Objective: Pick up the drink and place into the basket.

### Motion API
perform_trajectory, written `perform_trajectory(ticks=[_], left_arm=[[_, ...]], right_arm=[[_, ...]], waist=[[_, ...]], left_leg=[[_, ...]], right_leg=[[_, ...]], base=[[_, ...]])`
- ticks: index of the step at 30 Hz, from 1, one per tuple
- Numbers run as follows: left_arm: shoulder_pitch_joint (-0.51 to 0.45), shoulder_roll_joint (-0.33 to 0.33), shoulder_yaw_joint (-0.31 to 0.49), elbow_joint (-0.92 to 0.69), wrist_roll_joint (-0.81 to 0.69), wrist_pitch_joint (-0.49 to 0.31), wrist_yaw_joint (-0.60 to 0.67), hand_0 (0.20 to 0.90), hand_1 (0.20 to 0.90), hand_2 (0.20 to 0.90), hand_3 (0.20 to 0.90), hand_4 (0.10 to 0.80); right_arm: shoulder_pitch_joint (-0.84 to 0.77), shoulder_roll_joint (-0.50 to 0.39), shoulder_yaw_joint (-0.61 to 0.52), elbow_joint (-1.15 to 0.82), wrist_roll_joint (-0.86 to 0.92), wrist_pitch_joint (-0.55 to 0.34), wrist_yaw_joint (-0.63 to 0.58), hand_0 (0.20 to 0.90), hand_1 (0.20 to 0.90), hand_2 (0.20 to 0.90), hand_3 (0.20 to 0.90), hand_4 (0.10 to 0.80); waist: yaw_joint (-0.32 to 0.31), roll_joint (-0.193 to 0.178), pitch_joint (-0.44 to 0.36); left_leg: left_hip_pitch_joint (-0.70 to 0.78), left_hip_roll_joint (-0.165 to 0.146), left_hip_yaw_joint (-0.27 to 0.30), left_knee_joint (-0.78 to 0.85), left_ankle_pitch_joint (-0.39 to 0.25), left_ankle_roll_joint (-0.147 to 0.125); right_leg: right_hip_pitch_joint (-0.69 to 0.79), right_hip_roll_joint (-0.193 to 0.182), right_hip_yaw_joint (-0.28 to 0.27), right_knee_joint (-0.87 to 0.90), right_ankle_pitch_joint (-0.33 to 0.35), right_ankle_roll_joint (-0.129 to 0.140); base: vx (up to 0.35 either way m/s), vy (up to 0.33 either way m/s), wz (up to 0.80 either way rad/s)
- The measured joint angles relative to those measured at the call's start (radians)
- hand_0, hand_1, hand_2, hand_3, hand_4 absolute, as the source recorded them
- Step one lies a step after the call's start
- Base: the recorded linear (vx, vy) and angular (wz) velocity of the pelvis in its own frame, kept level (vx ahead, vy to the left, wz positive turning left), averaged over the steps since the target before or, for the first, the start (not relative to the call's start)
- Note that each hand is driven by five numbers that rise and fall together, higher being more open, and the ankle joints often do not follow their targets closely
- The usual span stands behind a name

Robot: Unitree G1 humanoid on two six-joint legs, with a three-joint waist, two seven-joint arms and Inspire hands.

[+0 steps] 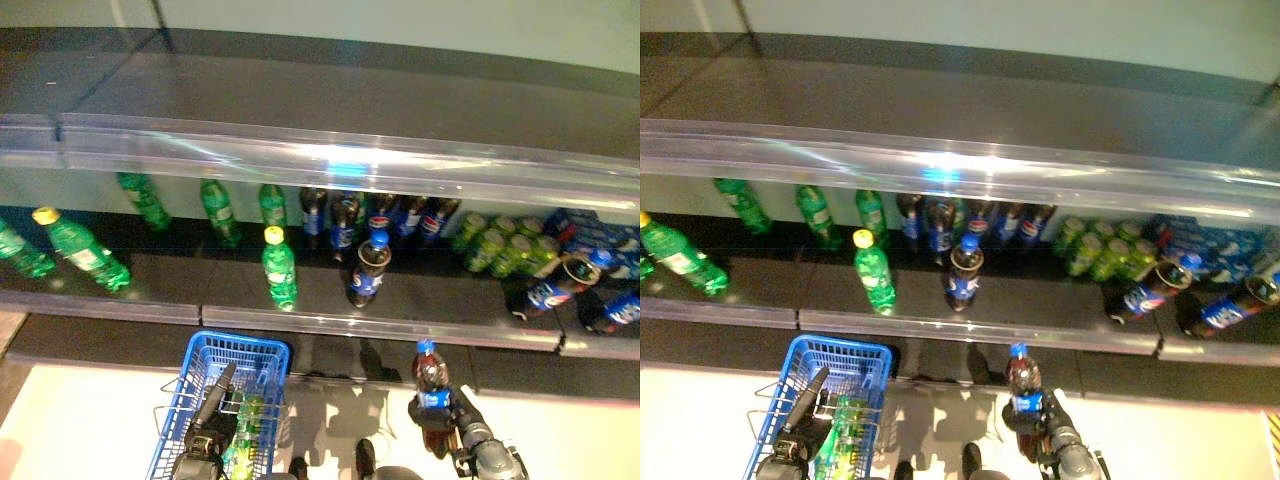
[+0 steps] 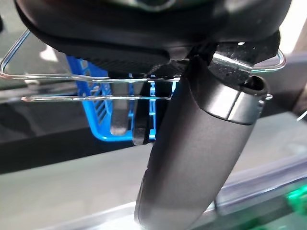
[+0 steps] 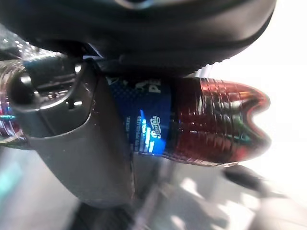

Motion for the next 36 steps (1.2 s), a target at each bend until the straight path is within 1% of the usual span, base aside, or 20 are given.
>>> perform_trajectory(ticks=[1,2,3,4,7,9,10,13,17,20,22,25,28,29,31,33,35,36], left_arm=[[0.007,0.001,-0.005,0.0,0.003,0.003,-0.011,0.3,0.3,0.3,0.2,0.1],[0.012,0.002,-0.01,0.0,0.005,0.005,-0.017,0.3,0.3,0.3,0.2,0.1],[0.021,0.004,-0.016,0.0,0.027,0.01,-0.026,0.3,0.3,0.3,0.2,0.1],[0.025,0.005,-0.02,0.0,0.049,0.015,-0.028,0.3,0.3,0.3,0.2,0.1],[0.025,0.01,-0.05,0.0,0.116,0.031,-0.029,0.3,0.3,0.3,0.2,0.1],[0.025,0.018,-0.075,0.0,0.187,0.053,-0.03,0.3,0.3,0.3,0.2,0.1],[0.025,0.024,-0.088,0.0,0.203,0.059,-0.03,0.3,0.3,0.3,0.2,0.1],[0.027,0.045,-0.143,-0.029,0.288,0.107,-0.032,0.3,0.3,0.3,0.2,0.1],[0.027,0.049,-0.186,-0.069,0.347,0.155,-0.041,0.3,0.3,0.3,0.2,0.1],[0.021,0.05,-0.203,-0.094,0.398,0.171,-0.054,0.3,0.3,0.3,0.2,0.1],[0.018,0.053,-0.22,-0.115,0.453,0.188,-0.074,0.3,0.3,0.3,0.2,0.1],[0.017,0.087,-0.257,-0.146,0.523,0.223,-0.117,0.3,0.3,0.3,0.2,0.1],[0.019,0.103,-0.259,-0.173,0.565,0.255,-0.152,0.3,0.3,0.3,0.2,0.1],[0.019,0.114,-0.265,-0.195,0.584,0.272,-0.165,0.3,0.3,0.3,0.2,0.1],[0.017,0.133,-0.295,-0.243,0.618,0.293,-0.193,0.3,0.3,0.3,0.2,0.1],[0.013,0.14,-0.334,-0.294,0.666,0.306,-0.227,0.3,0.3,0.3,0.2,0.1],[0.01,0.154,-0.37,-0.346,0.703,0.321,-0.26,0.3,0.3,0.3,0.2,0.1],[0.01,0.158,-0.376,-0.356,0.709,0.324,-0.27,0.3,0.3,0.3,0.2,0.1]], right_arm=[[-0.009,-0.001,0.024,0.025,-0.034,0.008,0.005,0.3,0.3,0.3,0.2,0.1],[-0.009,-0.001,0.034,0.033,-0.056,0.011,0.01,0.3,0.3,0.3,0.2,0.1],[-0.014,-0.004,0.06,0.045,-0.097,0.018,0.015,0.3,0.3,0.3,0.2,0.1],[-0.027,-0.008,0.086,0.051,-0.128,0.035,0.024,0.3,0.3,0.3,0.2,0.1],[-0.059,-0.016,0.126,0.067,-0.184,0.061,0.039,0.3,0.3,0.3,0.2,0.1],[-0.097,-0.023,0.149,0.072,-0.222,0.088,0.048,0.3,0.3,0.3,0.2,0.1],[-0.107,-0.027,0.161,0.077,-0.236,0.094,0.052,0.3,0.3,0.3,0.2,0.1],[-0.17,-0.044,0.217,0.093,-0.269,0.142,0.084,0.3,0.3,0.3,0.2,0.1],[-0.225,-0.043,0.284,0.091,-0.272,0.175,0.123,0.3,0.3,0.3,0.2,0.1],[-0.28,-0.028,0.332,0.089,-0.266,0.209,0.174,0.3,0.3,0.3,0.2,0.1],[-0.309,-0.018,0.346,0.091,-0.245,0.234,0.205,0.3,0.3,0.3,0.2,0.1],[-0.343,0.016,0.358,0.101,-0.18,0.274,0.248,0.3,0.3,0.3,0.2,0.1],[-0.371,0.052,0.361,0.135,-0.136,0.309,0.285,0.3,0.3,0.3,0.2,0.1],[-0.381,0.067,0.374,0.147,-0.109,0.331,0.3,0.3,0.3,0.3,0.2,0.1],[-0.391,0.091,0.397,0.183,-0.077,0.357,0.325,0.3,0.3,0.3,0.2,0.1],[-0.396,0.111,0.418,0.22,-0.033,0.383,0.345,0.3,0.3,0.3,0.2,0.1],[-0.396,0.122,0.441,0.221,0.01,0.41,0.358,0.3,0.3,0.3,0.2,0.1],[-0.396,0.127,0.443,0.221,0.025,0.414,0.361,0.3,0.3,0.3,0.2,0.1]], waist=[[0.005,0.002,-0.005],[0.008,0.003,-0.009],[0.024,0.007,-0.016],[0.045,0.01,-0.018],[0.062,0.011,-0.023],[0.089,0.014,-0.025],[0.094,0.016,-0.026],[0.14,0.017,-0.028],[0.188,0.015,-0.03],[0.225,0.011,-0.032],[0.245,0.012,-0.031],[0.275,0.007,-0.034],[0.301,0.004,-0.035],[0.321,0.002,-0.036],[0.333,-0.006,-0.035],[0.362,-0.008,-0.035],[0.377,-0.009,-0.035],[0.379,-0.009,-0.035]], left_leg=[[0.001,-0.002,-0.011,0.0,0.001,0.0],[0.004,-0.004,-0.022,0.0,0.004,0.002],[0.002,-0.007,-0.035,0.0,0.007,0.003],[-0.003,-0.01,-0.05,0.0,0.009,0.002],[-0.007,-0.017,-0.081,0.0,0.018,0.003],[-0.012,-0.024,-0.109,0.0,0.026,0.0],[-0.01,-0.025,-0.115,0.0,0.027,0.0],[-0.013,-0.034,-0.161,0.0,0.037,-0.002],[-0.013,-0.045,-0.208,0.0,0.046,-0.004],[-0.025,-0.051,-0.242,-0.001,0.053,-0.01],[-0.029,-0.055,-0.262,0.0,0.059,-0.007],[-0.026,-0.067,-0.298,0.0,0.065,-0.006],[-0.025,-0.076,-0.314,0.0,0.067,-0.007],[-0.026,-0.081,-0.324,0.0,0.069,-0.007],[-0.026,-0.09,-0.352,0.0,0.074,-0.001],[-0.027,-0.099,-0.37,0.0,0.078,0.0],[-0.028,-0.107,-0.386,0.0,0.082,0.0],[-0.027,-0.108,-0.388,0.0,0.082,0.0]], right_leg=[[0.006,-0.004,-0.018,0.0,-0.004,0.001],[0.01,-0.006,-0.023,0.0,-0.006,0.002],[0.014,-0.011,-0.045,0.0,-0.009,0.003],[0.018,-0.012,-0.053,0.0,-0.01,0.005],[0.029,-0.018,-0.085,-0.001,-0.016,0.008],[0.038,-0.028,-0.113,-0.001,-0.018,0.012],[0.041,-0.029,-0.124,-0.001,-0.02,0.013],[0.059,-0.037,-0.167,-0.001,-0.025,0.018],[0.079,-0.046,-0.214,0.0,-0.032,0.024],[0.082,-0.052,-0.25,0.0,-0.034,0.025],[0.087,-0.056,-0.271,0.0,-0.035,0.027],[0.106,-0.066,-0.309,0.0,-0.043,0.036],[0.114,-0.074,-0.324,0.0,-0.047,0.041],[0.117,-0.078,-0.335,0.0,-0.048,0.044],[0.13,-0.085,-0.353,0.0,-0.055,0.053],[0.135,-0.091,-0.36,0.0,-0.059,0.058],[0.142,-0.098,-0.378,0.0,-0.063,0.063],[0.143,-0.099,-0.378,0.0,-0.063,0.064]], base=[[0.014,0.007,0.34],[0.023,0.01,0.42],[0.024,0.013,0.38],[0.028,0.017,0.35],[0.023,0.019,0.38],[0.026,0.022,0.37],[0.031,0.022,0.45],[0.016,0.019,0.39],[0.018,0.026,0.39],[0.041,0.04,0.34],[0.061,0.056,0.35],[0.065,0.061,0.35],[0.051,0.057,0.23],[0.053,0.071,0.26],[0.043,0.064,0.39],[0.031,0.055,0.3],[0.032,0.043,0.23],[0.026,0.034,0.15]])
